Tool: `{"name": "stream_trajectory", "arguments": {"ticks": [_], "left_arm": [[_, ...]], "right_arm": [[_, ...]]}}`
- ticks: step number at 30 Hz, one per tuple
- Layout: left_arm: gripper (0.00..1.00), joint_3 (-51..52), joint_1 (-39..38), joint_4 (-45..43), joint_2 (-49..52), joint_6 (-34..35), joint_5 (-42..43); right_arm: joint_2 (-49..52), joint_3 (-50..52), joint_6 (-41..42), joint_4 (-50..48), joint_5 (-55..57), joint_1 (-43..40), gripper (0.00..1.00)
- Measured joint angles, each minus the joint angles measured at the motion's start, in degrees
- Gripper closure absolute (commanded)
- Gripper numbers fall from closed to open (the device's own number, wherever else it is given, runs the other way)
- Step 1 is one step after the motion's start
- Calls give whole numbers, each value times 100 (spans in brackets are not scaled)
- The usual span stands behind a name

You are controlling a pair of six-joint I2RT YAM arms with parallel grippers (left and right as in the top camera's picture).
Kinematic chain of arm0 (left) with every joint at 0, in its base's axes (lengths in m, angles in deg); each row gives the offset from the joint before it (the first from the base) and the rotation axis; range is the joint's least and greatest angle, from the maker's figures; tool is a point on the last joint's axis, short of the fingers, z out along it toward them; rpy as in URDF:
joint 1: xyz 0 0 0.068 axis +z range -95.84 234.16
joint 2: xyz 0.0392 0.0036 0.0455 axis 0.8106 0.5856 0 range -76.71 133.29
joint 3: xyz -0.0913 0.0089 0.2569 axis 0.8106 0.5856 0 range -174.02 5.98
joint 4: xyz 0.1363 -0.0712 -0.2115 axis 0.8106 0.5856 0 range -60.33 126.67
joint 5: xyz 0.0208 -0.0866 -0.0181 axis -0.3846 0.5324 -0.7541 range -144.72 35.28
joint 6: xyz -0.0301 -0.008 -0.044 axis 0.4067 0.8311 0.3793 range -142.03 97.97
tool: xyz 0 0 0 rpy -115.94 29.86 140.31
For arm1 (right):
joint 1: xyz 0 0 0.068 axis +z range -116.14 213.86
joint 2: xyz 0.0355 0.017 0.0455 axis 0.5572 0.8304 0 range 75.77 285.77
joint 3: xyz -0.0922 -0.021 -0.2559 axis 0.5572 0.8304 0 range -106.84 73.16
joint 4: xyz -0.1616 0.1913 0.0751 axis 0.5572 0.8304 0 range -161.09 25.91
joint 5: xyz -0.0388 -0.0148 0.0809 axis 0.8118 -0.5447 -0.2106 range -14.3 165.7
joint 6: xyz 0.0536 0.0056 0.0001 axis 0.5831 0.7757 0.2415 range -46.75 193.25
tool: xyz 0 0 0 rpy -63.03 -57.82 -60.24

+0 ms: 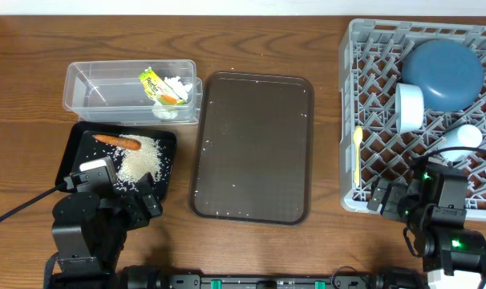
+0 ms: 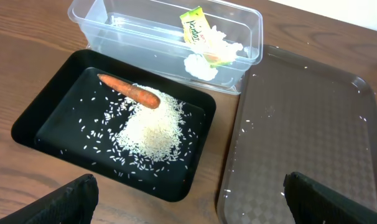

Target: Sort waste into correct bins and load items into the dishwasher rack

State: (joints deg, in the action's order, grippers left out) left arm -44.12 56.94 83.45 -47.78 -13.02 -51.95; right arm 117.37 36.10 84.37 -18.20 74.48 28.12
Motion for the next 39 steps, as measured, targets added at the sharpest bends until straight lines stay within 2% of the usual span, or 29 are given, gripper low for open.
{"name": "stream_trajectory", "arguments": {"ticks": [26, 39], "left_arm": [[2, 0, 0, 0, 0, 0, 0], [3, 0, 0, 0, 0, 0, -2]], "right_arm": [[-26, 13, 2, 46, 0, 0, 1], [-1176, 44, 2, 50, 2, 0, 1]]}}
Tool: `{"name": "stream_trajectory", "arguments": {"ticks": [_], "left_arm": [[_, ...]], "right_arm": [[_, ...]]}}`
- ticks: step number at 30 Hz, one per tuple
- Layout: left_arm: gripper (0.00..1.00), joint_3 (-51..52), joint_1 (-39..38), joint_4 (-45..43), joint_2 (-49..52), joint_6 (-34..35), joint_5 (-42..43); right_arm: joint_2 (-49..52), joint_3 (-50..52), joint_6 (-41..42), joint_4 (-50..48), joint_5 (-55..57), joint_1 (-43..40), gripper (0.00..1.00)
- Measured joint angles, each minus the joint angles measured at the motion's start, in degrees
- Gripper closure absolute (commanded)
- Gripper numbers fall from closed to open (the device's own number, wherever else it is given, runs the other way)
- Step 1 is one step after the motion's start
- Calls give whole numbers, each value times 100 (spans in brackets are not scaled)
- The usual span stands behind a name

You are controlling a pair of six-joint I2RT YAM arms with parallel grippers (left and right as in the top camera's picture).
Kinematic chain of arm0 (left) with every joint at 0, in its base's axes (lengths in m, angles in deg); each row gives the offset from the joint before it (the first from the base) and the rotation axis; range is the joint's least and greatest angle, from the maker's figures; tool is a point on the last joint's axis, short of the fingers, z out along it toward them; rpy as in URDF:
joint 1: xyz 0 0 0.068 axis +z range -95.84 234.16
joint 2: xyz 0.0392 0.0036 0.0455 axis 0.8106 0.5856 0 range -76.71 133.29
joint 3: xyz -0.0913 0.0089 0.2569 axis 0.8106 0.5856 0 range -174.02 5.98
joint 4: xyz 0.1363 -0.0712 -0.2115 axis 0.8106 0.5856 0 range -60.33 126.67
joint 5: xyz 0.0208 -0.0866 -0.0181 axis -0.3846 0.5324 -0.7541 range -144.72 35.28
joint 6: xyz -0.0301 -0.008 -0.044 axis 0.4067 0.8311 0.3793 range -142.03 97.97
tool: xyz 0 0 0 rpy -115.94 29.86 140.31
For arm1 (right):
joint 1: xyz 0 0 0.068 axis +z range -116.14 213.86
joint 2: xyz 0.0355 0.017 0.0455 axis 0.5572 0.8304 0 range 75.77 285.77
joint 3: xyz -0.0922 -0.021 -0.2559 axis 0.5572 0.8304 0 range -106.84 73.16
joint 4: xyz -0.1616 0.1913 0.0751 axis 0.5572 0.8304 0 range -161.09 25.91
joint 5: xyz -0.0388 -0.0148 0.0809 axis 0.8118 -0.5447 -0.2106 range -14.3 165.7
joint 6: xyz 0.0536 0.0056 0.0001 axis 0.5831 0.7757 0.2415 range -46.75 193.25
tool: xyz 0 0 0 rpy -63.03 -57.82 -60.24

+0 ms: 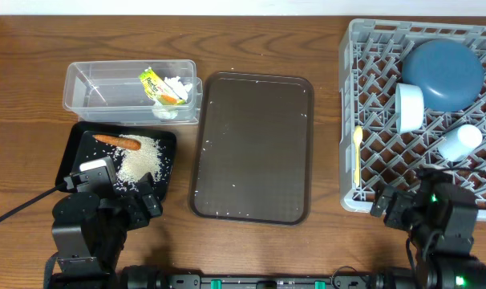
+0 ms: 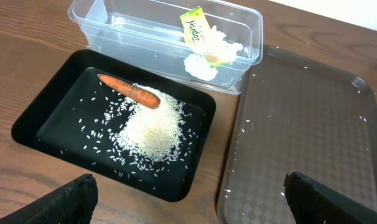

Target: Sort waste into correct bins and load items into the dishwasher rack

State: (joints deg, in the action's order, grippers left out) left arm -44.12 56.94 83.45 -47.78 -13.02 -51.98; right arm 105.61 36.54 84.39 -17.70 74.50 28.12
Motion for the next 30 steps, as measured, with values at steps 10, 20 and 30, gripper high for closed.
{"name": "stream_trajectory", "arguments": {"ticks": [10, 20, 30], "left_arm": [[3, 2, 0, 0, 0, 0, 0], [3, 9, 0, -2, 0, 0, -15], [2, 17, 0, 0, 0, 0, -15]], "right_arm": [[-870, 0, 0, -9, 76, 63, 1], [-1615, 1259, 7, -2542, 105, 79, 1], [-2402, 3147, 4, -5705, -48, 79, 1]]}}
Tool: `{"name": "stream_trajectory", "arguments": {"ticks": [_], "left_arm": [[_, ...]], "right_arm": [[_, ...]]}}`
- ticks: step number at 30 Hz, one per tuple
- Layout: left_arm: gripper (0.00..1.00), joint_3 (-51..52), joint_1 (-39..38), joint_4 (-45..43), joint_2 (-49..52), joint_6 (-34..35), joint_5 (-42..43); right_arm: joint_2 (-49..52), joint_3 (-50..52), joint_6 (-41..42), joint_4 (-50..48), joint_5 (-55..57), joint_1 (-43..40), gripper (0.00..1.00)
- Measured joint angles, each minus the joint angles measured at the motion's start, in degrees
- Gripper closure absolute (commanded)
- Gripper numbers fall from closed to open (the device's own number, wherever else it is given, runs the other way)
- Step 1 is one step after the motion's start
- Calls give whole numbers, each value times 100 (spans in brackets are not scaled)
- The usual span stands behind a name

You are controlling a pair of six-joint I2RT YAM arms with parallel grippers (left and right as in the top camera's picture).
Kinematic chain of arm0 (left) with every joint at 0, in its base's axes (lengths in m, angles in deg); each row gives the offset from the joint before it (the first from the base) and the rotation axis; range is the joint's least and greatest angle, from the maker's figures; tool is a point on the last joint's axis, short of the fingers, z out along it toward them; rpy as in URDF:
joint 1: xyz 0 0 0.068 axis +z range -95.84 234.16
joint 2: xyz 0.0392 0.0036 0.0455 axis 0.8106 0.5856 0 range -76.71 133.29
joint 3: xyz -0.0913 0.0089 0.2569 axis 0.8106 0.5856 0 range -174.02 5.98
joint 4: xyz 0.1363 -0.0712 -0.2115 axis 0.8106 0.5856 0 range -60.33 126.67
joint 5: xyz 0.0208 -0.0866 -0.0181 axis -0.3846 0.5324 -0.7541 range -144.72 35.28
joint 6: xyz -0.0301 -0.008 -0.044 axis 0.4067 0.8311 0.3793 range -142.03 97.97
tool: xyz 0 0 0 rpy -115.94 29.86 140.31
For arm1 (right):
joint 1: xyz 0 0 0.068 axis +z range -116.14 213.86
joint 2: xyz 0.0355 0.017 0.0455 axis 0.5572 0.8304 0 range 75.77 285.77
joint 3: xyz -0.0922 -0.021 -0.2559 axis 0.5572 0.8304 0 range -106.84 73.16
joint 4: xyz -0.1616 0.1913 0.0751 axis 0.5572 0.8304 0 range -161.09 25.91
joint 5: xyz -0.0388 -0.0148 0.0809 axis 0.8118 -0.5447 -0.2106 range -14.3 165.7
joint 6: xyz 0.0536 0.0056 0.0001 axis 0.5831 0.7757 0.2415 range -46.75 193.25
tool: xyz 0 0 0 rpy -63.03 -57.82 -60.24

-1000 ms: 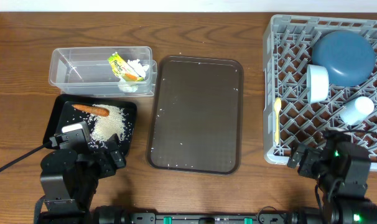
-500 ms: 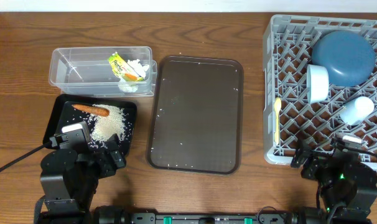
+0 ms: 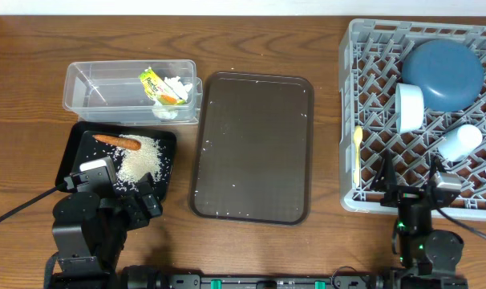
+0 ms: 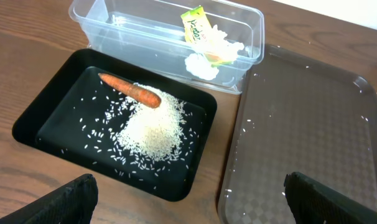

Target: Sort waste into correct bins and load items into the dishwasher rack

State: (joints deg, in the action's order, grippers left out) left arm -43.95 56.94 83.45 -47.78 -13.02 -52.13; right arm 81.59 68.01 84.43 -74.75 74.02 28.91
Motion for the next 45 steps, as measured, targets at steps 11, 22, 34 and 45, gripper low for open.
{"name": "stream_trajectory", "arguments": {"ticks": [11, 22, 34, 45], "left_arm": [[2, 0, 0, 0, 0, 0, 0], [2, 0, 0, 0, 0, 0, 0], [2, 0, 0, 0, 0, 0, 0], [2, 0, 0, 0, 0, 0, 0]], "right_arm": [[-514, 474, -140, 542, -4, 0, 1], [-514, 476, -232, 752, -4, 0, 1], [-514, 476, -247, 752, -4, 0, 1], [-514, 476, -247, 754, -4, 0, 1]]}}
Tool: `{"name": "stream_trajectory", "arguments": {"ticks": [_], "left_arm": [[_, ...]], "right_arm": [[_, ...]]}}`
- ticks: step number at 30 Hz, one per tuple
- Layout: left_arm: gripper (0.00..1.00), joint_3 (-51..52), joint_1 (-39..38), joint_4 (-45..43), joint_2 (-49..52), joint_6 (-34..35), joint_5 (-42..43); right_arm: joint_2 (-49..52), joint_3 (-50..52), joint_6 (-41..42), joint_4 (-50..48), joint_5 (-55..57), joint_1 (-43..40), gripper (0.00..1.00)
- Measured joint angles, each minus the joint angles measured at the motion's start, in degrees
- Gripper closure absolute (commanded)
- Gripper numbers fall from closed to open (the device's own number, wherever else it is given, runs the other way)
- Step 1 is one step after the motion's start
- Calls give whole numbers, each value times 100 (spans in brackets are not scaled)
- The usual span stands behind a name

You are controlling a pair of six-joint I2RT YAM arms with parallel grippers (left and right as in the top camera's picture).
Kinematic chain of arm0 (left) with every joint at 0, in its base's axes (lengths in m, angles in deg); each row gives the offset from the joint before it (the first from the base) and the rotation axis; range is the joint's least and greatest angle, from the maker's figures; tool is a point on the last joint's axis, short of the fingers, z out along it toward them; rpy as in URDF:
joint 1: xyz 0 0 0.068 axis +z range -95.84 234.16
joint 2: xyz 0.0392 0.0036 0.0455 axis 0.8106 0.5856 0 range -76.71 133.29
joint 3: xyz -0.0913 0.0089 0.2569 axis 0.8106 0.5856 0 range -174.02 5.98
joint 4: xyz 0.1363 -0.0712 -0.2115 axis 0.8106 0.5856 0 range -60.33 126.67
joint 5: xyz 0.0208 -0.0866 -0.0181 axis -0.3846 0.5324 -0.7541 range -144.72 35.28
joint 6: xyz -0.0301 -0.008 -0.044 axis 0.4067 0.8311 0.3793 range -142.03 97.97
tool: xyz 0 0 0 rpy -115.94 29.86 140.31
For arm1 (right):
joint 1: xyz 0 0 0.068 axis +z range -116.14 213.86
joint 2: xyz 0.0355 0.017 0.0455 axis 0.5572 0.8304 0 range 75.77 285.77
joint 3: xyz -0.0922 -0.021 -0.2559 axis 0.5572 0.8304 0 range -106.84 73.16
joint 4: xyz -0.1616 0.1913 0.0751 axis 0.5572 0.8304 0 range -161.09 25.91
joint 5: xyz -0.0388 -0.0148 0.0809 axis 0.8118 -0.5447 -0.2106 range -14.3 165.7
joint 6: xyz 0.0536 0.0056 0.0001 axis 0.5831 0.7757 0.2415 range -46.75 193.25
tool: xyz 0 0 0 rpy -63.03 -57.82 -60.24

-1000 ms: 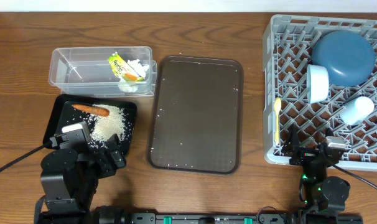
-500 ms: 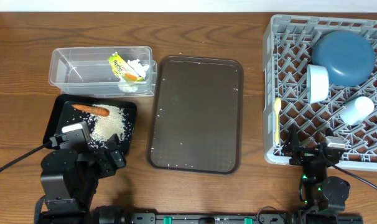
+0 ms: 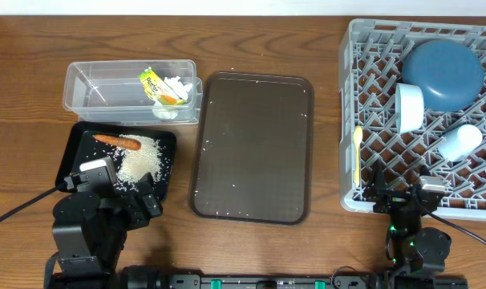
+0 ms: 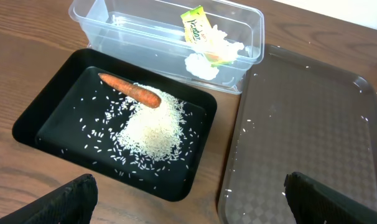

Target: Sort waste into correct bins and load items into the dishwasher rack

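Observation:
The grey dishwasher rack (image 3: 371,120) at the right holds a blue bowl (image 3: 443,71), a white cup (image 3: 410,107), a yellow-handled utensil (image 3: 357,152) and white cups (image 3: 459,142). A black tray (image 4: 48,115) carries a carrot (image 4: 130,91) and a heap of rice (image 4: 152,129). Behind it, a clear bin (image 4: 114,31) contains a yellow wrapper (image 4: 196,28) and crumpled tissue (image 4: 204,62). My left gripper (image 4: 188,199) is open near the black tray's front corner, holding nothing. My right gripper (image 3: 403,194) sits at the rack's front edge, its fingers apart and empty.
A brown serving tray (image 3: 255,144) lies in the middle of the table with only a few stray rice grains on it. The left arm's base (image 3: 83,233) and the right arm's base (image 3: 415,249) stand at the table's front edge.
The right arm has settled slightly nearer the table's front edge, below the rack. The left arm, the trays, the bin and the rack's contents are unchanged.
My right gripper was over the rack's front right corner near the white cups. It then stood back at the rack's front edge, empty, and now rests lower by the table's edge. The left gripper stayed open by the black tray throughout.

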State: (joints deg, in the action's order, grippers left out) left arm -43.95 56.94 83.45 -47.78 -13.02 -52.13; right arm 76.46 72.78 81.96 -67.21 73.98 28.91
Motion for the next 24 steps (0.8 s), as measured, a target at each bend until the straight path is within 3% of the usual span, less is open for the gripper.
{"name": "stream_trajectory", "arguments": {"ticks": [19, 24], "left_arm": [[2, 28, 0, -28, -136, -4, 0], [2, 651, 0, -398, -568, -48, -2]], "right_arm": [[0, 0, -2, -2, 0, 0, 1], [0, 0, -2, 0, 0, 0, 1]]}}
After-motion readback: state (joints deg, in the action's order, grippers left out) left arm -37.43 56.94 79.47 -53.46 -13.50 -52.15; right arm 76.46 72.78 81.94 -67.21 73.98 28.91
